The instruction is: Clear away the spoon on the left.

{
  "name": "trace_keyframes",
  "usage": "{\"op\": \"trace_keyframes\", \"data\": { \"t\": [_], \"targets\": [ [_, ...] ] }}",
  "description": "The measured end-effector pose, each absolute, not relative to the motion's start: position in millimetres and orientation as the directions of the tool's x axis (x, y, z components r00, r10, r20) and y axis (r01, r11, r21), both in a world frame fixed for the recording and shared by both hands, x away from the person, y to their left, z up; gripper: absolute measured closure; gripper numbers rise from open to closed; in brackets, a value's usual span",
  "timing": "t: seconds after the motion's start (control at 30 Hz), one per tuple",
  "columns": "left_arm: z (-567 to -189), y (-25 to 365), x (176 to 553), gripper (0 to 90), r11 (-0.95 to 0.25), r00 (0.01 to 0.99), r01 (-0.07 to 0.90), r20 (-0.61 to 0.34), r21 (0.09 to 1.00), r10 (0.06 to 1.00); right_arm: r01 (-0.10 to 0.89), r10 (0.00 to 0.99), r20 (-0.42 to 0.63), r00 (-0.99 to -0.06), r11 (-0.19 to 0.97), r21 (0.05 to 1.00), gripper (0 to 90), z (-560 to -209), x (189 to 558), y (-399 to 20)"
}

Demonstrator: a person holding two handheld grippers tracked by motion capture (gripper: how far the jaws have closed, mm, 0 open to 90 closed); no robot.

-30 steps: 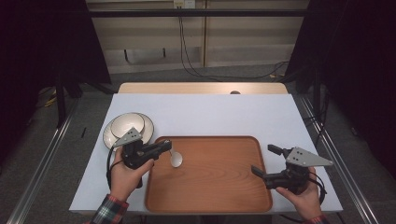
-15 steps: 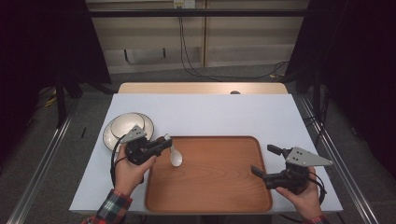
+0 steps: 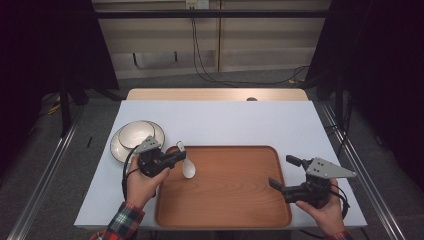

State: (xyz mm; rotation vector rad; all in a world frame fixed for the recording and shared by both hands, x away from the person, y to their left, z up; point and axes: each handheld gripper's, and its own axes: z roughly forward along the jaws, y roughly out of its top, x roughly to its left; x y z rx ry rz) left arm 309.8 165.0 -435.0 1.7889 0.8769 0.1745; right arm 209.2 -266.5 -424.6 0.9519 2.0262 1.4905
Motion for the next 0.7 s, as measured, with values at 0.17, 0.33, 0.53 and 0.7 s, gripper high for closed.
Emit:
{"op": "trace_keyframes", "data": {
  "t": [0.17, 0.33, 0.53, 0.7],
  "targets": [
    [-433, 161, 301, 85.8, -0.127, 0.731, 0.498, -0.337, 0.858, 0.593, 0.263, 0.750, 0.043, -0.660, 0.177, 0.948, 5.1, -424, 209, -267],
    [-430, 157, 288, 85.7, -0.120, 0.752, 0.516, -0.380, 0.848, 0.539, 0.267, 0.751, 0.046, -0.658, 0.176, 0.948, 5.1, -425, 209, -266],
    [-439, 153, 279, 85.7, -0.132, 0.756, 0.546, -0.419, 0.827, 0.502, 0.266, 0.752, 0.046, -0.658, 0.175, 0.948, 5.1, -425, 209, -266],
    [-445, 152, 280, 85.6, -0.133, 0.748, 0.572, -0.447, 0.810, 0.491, 0.261, 0.746, 0.043, -0.665, 0.178, 0.949, 4.9, -425, 210, -266]
  ]
}}
